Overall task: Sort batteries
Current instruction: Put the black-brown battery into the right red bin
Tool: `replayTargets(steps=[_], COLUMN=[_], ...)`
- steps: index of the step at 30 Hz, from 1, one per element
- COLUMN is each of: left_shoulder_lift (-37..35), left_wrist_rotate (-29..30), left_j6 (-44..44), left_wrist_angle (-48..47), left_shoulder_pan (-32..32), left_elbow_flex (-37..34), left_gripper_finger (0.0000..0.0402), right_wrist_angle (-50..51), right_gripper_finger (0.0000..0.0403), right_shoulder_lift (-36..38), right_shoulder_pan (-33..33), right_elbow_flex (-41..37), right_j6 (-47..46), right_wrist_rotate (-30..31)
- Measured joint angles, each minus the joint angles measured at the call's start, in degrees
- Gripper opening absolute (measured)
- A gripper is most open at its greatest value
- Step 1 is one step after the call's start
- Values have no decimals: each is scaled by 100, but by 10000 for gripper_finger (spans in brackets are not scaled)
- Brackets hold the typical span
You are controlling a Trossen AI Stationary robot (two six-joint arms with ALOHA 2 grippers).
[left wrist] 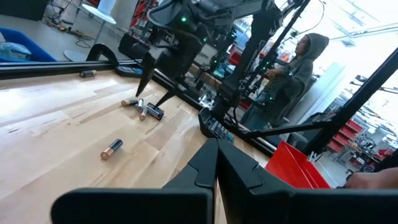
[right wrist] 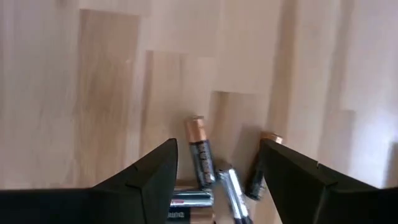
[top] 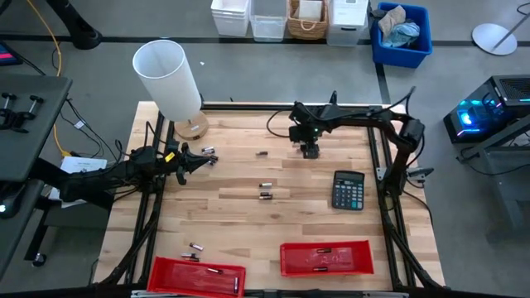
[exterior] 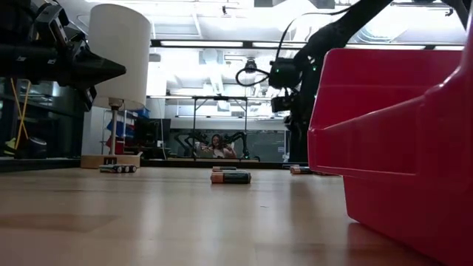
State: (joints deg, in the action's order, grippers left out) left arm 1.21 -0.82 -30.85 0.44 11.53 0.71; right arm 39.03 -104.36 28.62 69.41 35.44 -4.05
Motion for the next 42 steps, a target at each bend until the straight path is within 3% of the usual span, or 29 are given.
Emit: replayTargets(steps=[10,13,17,21,25,30,35,42], left_shoulder_lift=[0,0,0,0,0,0,0,0], left_wrist_rotate=[0,0,-2,0,-1,-2,0,0], left_j6=[0,1,0,2,1,0,1,2], left_wrist_angle=[-2,-2,0,-2,0,-2,3,-1], left_shoulder_pan=[0,0,0,0,0,0,0,0], left_elbow_flex=[0,-1,0,0,-1,-2,0,-1], left_gripper_finger=[0,0,0,0,0,0,0,0], right_wrist_angle=[-70,-68,6,281,527,836,1633,711], right_gripper_finger=[189,150,43,31,31,31,31,31], right_shoulder_lift=[-494,-599,-595,-420,99,884,1517,1735], right_shoulder_pan=[-10,-13,-80,-239,-424,-729,-1901,-4360], right_elbow_flex=[0,7,54,485,999,1018,431,-292], right_j6=[352,359,183,-436,-1207,-2529,-3422,-5270], right_wrist_rotate=[-9,131,154,59,-644,-2605,-3247,-3541])
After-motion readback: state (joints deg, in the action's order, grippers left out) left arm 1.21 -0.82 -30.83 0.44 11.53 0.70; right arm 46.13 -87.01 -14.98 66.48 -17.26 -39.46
